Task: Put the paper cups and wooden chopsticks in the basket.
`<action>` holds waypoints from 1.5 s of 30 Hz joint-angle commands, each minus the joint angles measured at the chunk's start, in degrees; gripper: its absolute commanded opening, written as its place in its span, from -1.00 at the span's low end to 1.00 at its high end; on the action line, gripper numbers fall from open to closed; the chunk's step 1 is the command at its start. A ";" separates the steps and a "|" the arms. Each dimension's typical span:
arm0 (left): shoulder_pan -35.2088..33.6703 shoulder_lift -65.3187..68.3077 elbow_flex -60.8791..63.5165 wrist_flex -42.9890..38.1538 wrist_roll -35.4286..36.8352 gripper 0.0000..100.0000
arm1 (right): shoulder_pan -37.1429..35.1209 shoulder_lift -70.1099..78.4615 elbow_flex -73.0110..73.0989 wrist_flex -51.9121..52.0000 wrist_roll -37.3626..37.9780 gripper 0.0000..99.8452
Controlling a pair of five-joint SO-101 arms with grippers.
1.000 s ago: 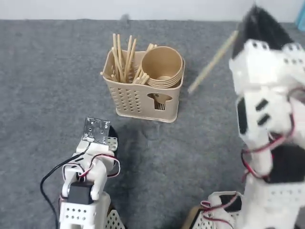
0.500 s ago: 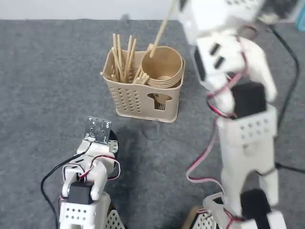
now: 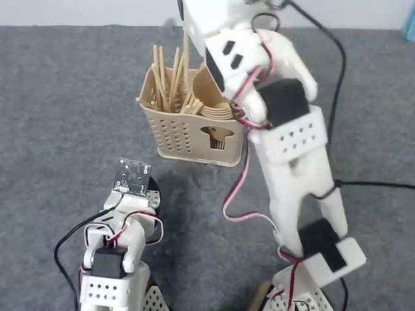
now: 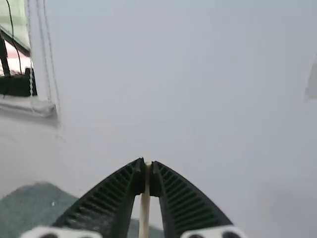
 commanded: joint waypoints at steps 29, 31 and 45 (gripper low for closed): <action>0.09 -0.70 -0.31 -0.18 -0.44 -0.98 | 1.10 -9.54 -3.16 30.20 -4.66 -0.90; 0.09 -0.70 -0.31 -0.18 -0.44 -0.98 | 3.21 -11.74 -3.16 33.89 -4.75 -1.00; 0.44 -0.70 -0.31 -0.09 -0.44 -0.98 | 27.12 -26.59 -2.81 56.75 -8.09 -0.98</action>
